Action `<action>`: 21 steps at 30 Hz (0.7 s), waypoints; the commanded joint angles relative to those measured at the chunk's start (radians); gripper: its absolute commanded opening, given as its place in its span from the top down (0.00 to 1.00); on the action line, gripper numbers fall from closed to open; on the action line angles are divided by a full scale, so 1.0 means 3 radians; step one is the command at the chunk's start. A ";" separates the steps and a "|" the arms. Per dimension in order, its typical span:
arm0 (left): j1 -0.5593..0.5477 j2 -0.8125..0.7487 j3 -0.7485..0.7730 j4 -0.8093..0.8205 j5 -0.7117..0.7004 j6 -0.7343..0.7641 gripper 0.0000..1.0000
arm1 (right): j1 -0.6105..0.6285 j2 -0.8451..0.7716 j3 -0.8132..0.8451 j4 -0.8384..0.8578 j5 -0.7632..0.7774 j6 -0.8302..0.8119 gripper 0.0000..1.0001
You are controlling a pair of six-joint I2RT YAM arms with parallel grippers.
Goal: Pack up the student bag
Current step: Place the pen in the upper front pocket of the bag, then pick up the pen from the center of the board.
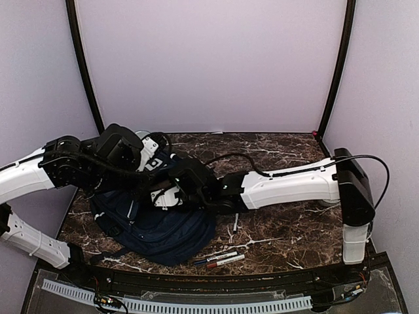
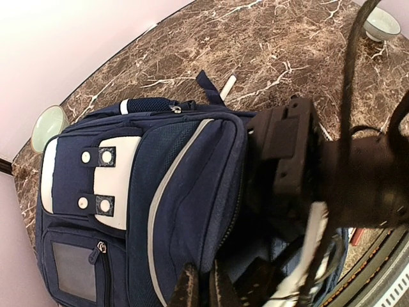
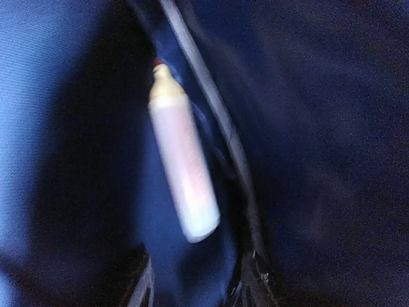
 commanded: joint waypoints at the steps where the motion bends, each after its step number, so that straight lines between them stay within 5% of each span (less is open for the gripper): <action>1: 0.0026 -0.0069 -0.0029 0.0389 -0.0065 -0.0007 1.00 | 0.0040 -0.0475 0.0129 -0.1038 -0.0755 0.0652 0.53; 11: 0.0069 0.0117 -0.0079 0.0482 -0.0197 -0.0036 1.00 | 0.0080 -0.1297 -0.0275 -0.2273 -0.1807 0.1302 0.55; 21: 0.0082 0.0165 -0.0336 0.0617 -0.0207 -0.0132 1.00 | 0.0030 -0.1567 -0.1276 -0.2073 -0.2295 0.1809 0.64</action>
